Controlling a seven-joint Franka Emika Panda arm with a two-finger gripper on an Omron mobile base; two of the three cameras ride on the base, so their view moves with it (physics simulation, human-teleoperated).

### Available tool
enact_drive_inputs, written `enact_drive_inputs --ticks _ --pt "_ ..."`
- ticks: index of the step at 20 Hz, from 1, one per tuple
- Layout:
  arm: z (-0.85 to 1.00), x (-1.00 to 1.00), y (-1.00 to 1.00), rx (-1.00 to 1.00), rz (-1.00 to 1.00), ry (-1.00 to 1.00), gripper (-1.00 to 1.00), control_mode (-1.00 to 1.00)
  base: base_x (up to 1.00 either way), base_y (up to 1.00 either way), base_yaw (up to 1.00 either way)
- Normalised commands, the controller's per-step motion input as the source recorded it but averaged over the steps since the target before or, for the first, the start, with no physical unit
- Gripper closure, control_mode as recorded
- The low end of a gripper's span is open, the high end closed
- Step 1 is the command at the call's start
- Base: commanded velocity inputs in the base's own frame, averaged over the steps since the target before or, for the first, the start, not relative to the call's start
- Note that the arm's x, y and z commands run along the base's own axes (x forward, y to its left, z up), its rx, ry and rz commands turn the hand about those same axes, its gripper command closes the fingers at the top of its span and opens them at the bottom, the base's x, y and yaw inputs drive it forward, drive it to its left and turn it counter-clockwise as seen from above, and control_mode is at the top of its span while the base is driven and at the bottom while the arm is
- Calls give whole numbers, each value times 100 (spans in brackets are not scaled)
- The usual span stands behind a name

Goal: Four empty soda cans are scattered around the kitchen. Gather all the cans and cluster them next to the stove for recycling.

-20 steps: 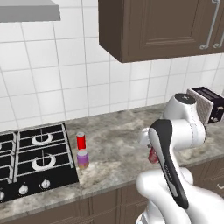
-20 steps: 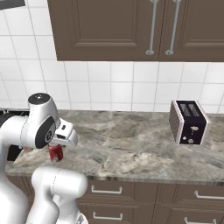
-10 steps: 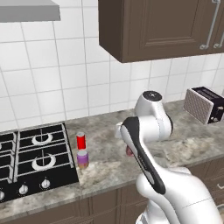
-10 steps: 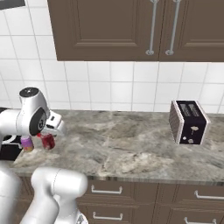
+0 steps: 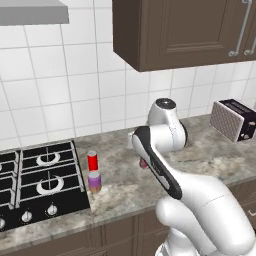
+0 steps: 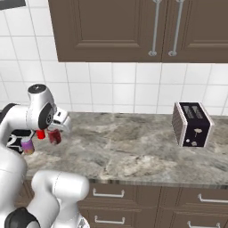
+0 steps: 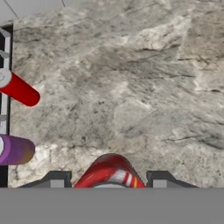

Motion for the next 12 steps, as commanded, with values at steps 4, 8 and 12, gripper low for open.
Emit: enact_drive_inputs --ticks 4,8,12 --pt "0 14 0 0 0 0 100 -100 0 0 0" --pt "0 19 0 0 0 0 100 -100 0 0 0" --pt "0 -3 10 0 -4 -8 100 -100 0 0 0"
